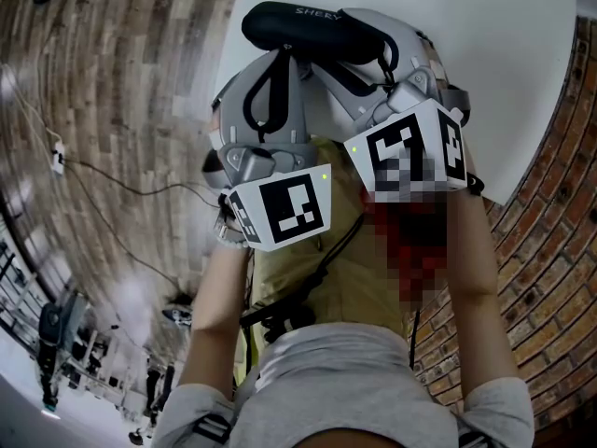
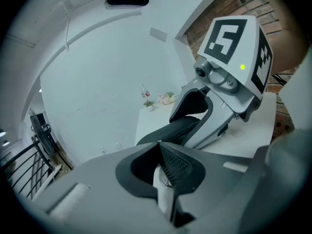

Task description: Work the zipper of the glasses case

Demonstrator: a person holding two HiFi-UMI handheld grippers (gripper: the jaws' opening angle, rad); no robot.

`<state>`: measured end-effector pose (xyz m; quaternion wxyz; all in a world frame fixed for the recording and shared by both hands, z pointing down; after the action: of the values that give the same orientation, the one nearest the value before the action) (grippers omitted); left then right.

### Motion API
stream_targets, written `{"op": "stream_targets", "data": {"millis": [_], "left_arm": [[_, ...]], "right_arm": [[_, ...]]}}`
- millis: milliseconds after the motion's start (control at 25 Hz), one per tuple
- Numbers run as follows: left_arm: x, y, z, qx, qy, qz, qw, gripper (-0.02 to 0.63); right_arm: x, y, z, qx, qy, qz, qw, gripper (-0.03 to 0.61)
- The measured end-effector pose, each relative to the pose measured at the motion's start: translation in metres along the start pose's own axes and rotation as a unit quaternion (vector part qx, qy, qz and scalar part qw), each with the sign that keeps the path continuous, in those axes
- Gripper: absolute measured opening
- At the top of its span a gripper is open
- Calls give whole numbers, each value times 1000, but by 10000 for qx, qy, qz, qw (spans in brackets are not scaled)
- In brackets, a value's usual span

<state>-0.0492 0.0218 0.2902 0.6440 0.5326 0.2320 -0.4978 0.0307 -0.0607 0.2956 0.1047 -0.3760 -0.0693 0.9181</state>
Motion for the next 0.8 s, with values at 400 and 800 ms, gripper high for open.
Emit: {"op": "stream_targets", "data": {"millis": [400,800], "left_arm": [[-10,-19,5,68,-199,-503,9985,23],[-23,-36,14,96,-401,-1026,9939,25]], "right_arm": [[2,1,0,11,-148,-79,9999,268],[2,-1,-3,11,-181,-92,9998,267]]}}
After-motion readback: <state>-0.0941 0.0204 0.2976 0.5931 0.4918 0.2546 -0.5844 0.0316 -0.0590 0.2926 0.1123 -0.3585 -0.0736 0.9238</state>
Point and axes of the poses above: the fingertips, and each gripper's own axes: z forward along the fingers, y to its right, x out of its top, the point moved 9 cm from there along -z, backward along the fingers, and after that the axes turned 11 degrees about x, right-handed, at the moved point
